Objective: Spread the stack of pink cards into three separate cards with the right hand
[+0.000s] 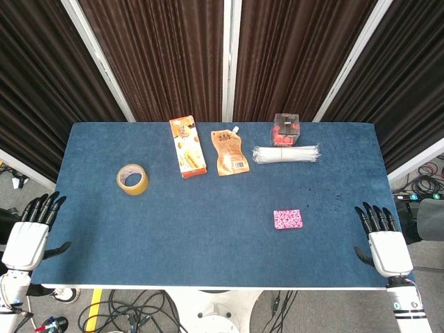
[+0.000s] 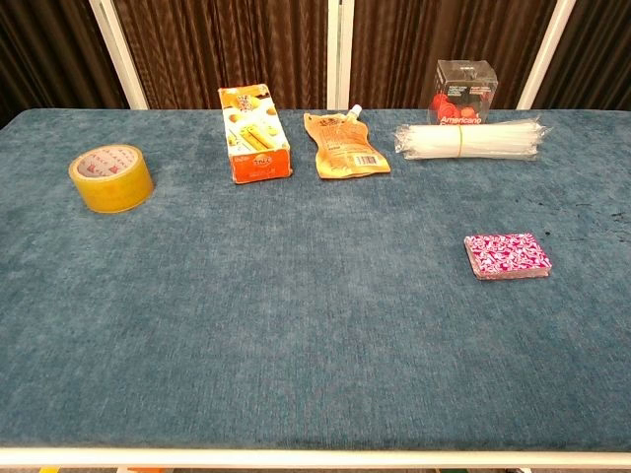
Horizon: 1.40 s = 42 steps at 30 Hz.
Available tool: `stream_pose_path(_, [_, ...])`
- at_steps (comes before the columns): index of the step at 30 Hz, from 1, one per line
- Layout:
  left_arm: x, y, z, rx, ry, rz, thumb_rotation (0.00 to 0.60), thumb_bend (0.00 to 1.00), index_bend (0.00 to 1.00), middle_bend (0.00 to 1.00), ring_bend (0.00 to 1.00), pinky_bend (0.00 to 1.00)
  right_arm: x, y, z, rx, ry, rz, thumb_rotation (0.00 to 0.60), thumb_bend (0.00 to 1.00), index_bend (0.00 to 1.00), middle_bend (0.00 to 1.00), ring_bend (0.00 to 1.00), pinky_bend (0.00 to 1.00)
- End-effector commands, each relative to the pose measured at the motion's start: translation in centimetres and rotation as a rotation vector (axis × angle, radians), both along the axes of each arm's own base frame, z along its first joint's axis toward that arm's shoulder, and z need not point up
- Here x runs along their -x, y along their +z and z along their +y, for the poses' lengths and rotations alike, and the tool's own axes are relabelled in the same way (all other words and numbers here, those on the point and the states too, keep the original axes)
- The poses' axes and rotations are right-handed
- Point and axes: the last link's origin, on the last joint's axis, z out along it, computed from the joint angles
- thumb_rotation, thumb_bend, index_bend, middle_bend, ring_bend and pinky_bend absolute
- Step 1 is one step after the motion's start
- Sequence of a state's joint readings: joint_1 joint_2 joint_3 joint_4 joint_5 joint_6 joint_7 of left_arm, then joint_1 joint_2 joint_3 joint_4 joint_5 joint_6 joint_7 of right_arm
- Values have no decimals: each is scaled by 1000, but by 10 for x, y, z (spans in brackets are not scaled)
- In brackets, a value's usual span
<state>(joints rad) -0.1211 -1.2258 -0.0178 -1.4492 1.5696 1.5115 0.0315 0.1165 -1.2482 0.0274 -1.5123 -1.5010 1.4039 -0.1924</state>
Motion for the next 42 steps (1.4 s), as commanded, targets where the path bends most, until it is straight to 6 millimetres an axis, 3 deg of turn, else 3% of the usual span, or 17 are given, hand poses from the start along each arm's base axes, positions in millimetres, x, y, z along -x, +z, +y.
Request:
stream_pose_path(1, [1, 0, -1, 1, 4, 0, 600, 0, 73, 32, 0, 96, 1, 0, 0, 0, -2, 0, 600, 152, 17, 0, 0, 0])
stream_pose_path(18, [3, -3, -1, 9, 2, -7, 600, 0, 73, 32, 0, 97, 2, 1, 0, 4, -10, -3, 600, 152, 17, 0, 0, 0])
stream_pose_path(36, [1, -4, -1, 12, -19, -33, 600, 0, 73, 32, 0, 96, -11, -3, -11, -30, 31, 27, 600, 154, 17, 0, 1, 12])
stream_pose_path(37, [1, -5, -1, 21, -16, -35, 600, 0, 73, 32, 0, 96, -12, -2, -13, -33, 35, 36, 600, 154, 17, 0, 38, 89])
stream_pose_path(41, [4, -5, -2, 35, -7, -27, 600, 0, 73, 32, 0, 97, -18, -8, -18, -55, 52, 48, 600, 159, 17, 0, 367, 597])
stream_pose_path(42, [4, -5, -3, 35, -6, -29, 600, 0, 73, 32, 0, 96, -19, -10, -19, -70, 53, 49, 600, 159, 17, 0, 417, 654])
